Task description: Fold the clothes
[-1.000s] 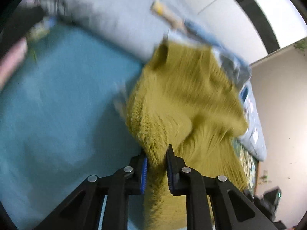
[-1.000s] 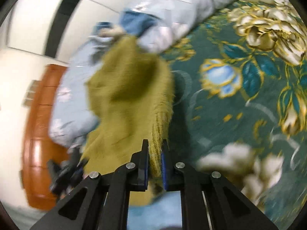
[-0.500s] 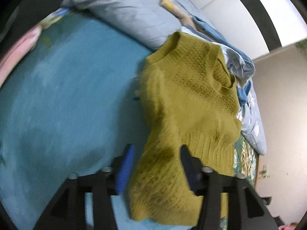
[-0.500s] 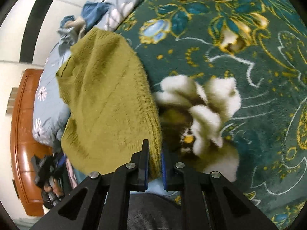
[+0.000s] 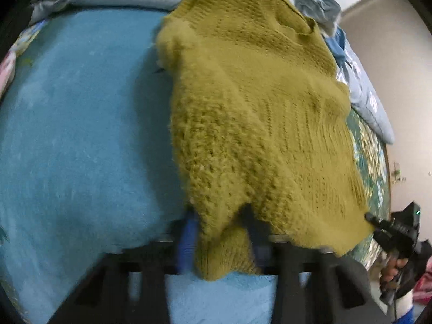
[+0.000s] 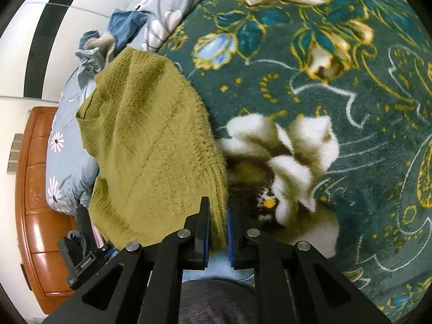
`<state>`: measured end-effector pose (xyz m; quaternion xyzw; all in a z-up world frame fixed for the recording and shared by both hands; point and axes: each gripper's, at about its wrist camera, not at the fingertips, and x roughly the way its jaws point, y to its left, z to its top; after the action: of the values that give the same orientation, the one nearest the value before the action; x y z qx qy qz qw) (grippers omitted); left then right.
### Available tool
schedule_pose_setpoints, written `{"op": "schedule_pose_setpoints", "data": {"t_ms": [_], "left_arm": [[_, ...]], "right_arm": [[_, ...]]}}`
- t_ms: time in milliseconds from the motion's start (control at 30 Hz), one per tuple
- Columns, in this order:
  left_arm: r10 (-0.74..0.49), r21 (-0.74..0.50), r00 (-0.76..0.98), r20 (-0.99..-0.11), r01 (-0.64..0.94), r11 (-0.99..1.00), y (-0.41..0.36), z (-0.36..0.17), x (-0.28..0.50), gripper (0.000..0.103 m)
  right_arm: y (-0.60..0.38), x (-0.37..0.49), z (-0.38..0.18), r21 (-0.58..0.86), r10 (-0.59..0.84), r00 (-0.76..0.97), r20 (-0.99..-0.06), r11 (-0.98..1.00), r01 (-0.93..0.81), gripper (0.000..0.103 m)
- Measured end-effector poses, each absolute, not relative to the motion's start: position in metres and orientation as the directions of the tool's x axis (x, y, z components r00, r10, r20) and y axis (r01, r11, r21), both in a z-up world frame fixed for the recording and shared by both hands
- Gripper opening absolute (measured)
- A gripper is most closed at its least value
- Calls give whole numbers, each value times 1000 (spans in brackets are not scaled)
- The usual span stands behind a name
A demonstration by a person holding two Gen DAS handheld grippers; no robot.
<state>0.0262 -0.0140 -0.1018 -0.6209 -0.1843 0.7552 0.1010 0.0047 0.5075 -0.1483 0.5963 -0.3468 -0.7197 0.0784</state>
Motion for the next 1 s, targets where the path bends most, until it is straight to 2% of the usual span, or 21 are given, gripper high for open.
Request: {"op": "schedule_pose_setpoints", "data": {"t_ms": [267,467,500,567,633,733,767,800,833,1000], "left_arm": [[339,-382,-294,-894,101,-919,-41,-43,66,9],[353,-406,-261,-898,186,-895,-41,-68,49,9],[355,-407,-265,-896,177,-896,-41,-67,49,13],[358,-407,-278,-892,147,-902,-41,-61,50,13],[340,-388,-292,-894,125,-913,-42,-59,46,21],[330,-382,-316,-890,119,-916,-52,-59,35,39],[328,-382,-325,-887,119,-917,-56,-56,32,49],[325,-382,-334,-885,119,-917,-60,-53,29,55],[327,-384,-338,-883,118,-916,-63,-52,22,56],[325,-382,-363,-873,97,-919,-70,-50,-45,56]], "right_arm": [[497,16,-116,581,-518,-300,-801,-793,-183,11],[494,23,-136,534,-486,-249,-838,-823,-194,11],[494,24,-139,533,-485,-245,-840,-823,-196,11],[493,24,-143,529,-483,-239,-842,-825,-198,12],[493,23,-140,523,-479,-238,-845,-832,-184,13],[495,18,-136,503,-458,-247,-854,-847,-170,15],[497,15,-134,495,-448,-254,-857,-853,-167,20],[499,10,-132,493,-445,-261,-857,-854,-164,24],[500,4,-131,493,-443,-267,-856,-854,-164,30],[490,-43,-127,499,-447,-285,-848,-854,-146,31]]}}
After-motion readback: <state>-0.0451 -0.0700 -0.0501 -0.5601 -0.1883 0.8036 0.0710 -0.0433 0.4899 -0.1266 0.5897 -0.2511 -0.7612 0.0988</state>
